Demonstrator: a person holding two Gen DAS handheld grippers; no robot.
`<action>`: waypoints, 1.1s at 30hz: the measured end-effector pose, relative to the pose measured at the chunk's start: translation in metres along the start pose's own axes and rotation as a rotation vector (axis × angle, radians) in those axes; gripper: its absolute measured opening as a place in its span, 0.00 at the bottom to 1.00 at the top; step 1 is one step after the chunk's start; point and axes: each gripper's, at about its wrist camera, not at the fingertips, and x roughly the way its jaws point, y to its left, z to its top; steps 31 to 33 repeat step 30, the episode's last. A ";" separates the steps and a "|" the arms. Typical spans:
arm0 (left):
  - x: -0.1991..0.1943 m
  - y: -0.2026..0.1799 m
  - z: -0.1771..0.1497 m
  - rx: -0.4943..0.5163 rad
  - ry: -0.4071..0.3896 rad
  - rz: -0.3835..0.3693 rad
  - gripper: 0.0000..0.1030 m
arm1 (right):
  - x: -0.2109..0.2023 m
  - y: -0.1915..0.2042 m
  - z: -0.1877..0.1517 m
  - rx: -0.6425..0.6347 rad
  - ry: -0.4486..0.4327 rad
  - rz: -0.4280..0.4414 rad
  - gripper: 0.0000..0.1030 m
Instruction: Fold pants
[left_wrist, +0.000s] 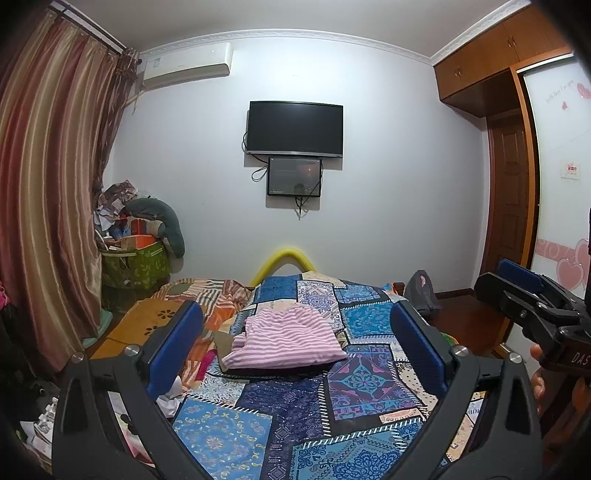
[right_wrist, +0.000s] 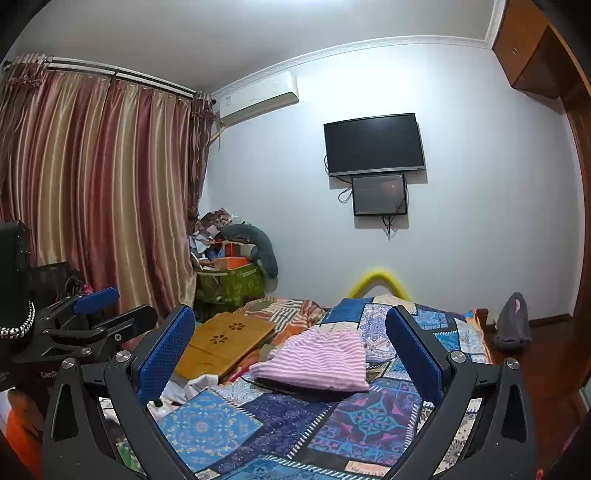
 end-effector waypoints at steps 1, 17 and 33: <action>0.000 0.000 0.000 0.000 0.001 0.000 0.99 | -0.001 0.000 0.000 0.000 0.000 0.000 1.00; 0.001 0.004 0.001 -0.008 0.013 -0.029 0.99 | -0.002 -0.001 0.000 0.002 0.003 0.002 1.00; 0.002 0.007 0.000 -0.014 0.023 -0.044 0.99 | -0.002 -0.001 -0.003 0.005 0.010 -0.001 1.00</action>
